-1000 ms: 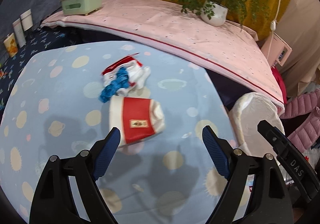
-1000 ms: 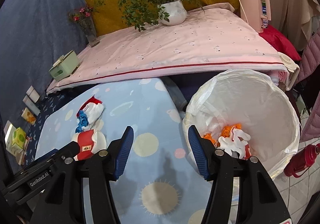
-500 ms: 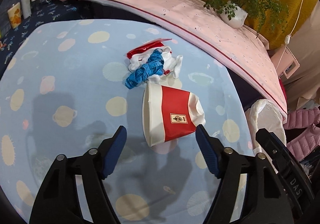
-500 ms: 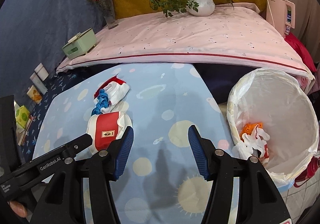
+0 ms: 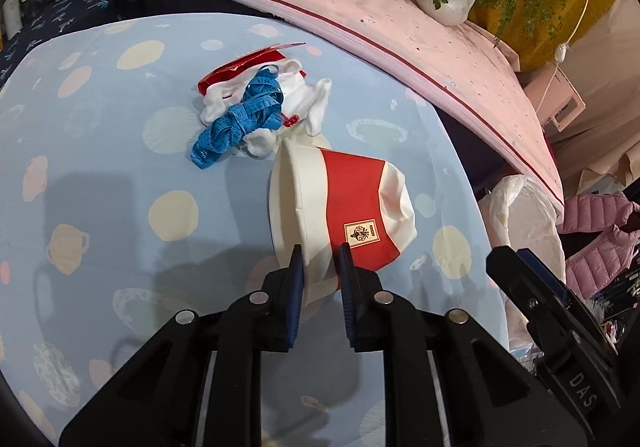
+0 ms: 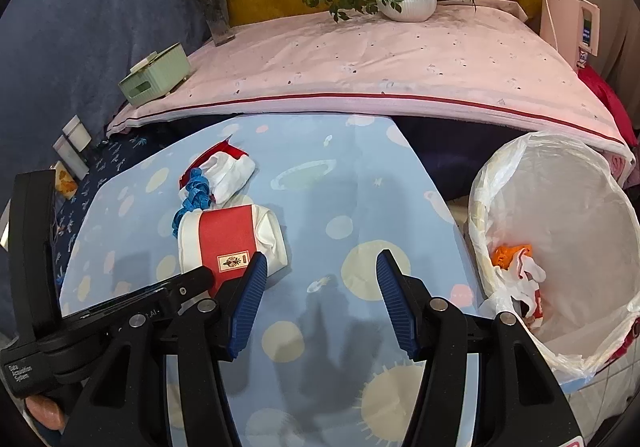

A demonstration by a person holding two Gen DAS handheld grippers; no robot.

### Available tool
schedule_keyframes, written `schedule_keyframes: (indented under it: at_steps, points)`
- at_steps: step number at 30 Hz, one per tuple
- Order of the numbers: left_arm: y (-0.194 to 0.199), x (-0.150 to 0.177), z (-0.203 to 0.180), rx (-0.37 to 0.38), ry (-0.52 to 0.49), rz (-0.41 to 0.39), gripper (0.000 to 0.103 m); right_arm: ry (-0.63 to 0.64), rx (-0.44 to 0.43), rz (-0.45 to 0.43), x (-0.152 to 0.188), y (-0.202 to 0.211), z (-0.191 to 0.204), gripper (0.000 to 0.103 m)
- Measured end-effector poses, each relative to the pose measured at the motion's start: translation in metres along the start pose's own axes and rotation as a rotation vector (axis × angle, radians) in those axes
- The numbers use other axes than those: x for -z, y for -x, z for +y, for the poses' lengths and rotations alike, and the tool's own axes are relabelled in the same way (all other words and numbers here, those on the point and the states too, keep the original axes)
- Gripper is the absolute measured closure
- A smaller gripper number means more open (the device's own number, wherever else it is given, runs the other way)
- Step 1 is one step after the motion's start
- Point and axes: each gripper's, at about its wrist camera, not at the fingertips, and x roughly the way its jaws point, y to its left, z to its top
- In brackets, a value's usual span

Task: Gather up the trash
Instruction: 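Grasp the red-and-white paper cup rim with the left gripper, then lift the cup with the left gripper while the right gripper grasps the blue tape measure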

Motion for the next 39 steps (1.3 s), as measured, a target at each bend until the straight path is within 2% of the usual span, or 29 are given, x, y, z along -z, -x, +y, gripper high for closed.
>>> schedule_keyframes:
  at_steps: [5, 9, 14, 21, 28, 35, 36, 39]
  points:
    - [0.010, 0.001, 0.001, 0.018, 0.004, -0.019, 0.092, 0.003, 0.001, 0.006, -0.001, -0.003, 0.003, 0.047]
    - [0.030, 0.000, 0.010, 0.018, 0.023, -0.062, 0.100, 0.019, -0.005, 0.001, -0.003, -0.001, 0.010, 0.047]
    - [0.060, -0.002, 0.034, -0.013, 0.054, -0.119, 0.101, 0.046, -0.032, 0.006, -0.006, -0.007, 0.028, 0.047]
    - [0.092, -0.007, 0.077, -0.073, 0.118, -0.183, 0.101, 0.102, -0.109, 0.033, -0.012, -0.030, 0.076, 0.047]
    - [0.098, -0.022, 0.106, -0.097, 0.152, -0.203, 0.101, 0.144, -0.133, 0.051, -0.029, -0.065, 0.116, 0.048]
    - [0.085, -0.038, 0.112, -0.098, 0.140, -0.190, 0.101, 0.147, -0.117, 0.072, -0.044, -0.101, 0.131, 0.050]
    - [0.084, -0.039, 0.112, -0.098, 0.138, -0.189, 0.101, 0.143, -0.115, 0.077, -0.046, -0.105, 0.132, 0.051]
    - [0.079, -0.044, 0.110, -0.092, 0.134, -0.182, 0.101, 0.143, -0.117, 0.109, -0.046, -0.120, 0.132, 0.070]
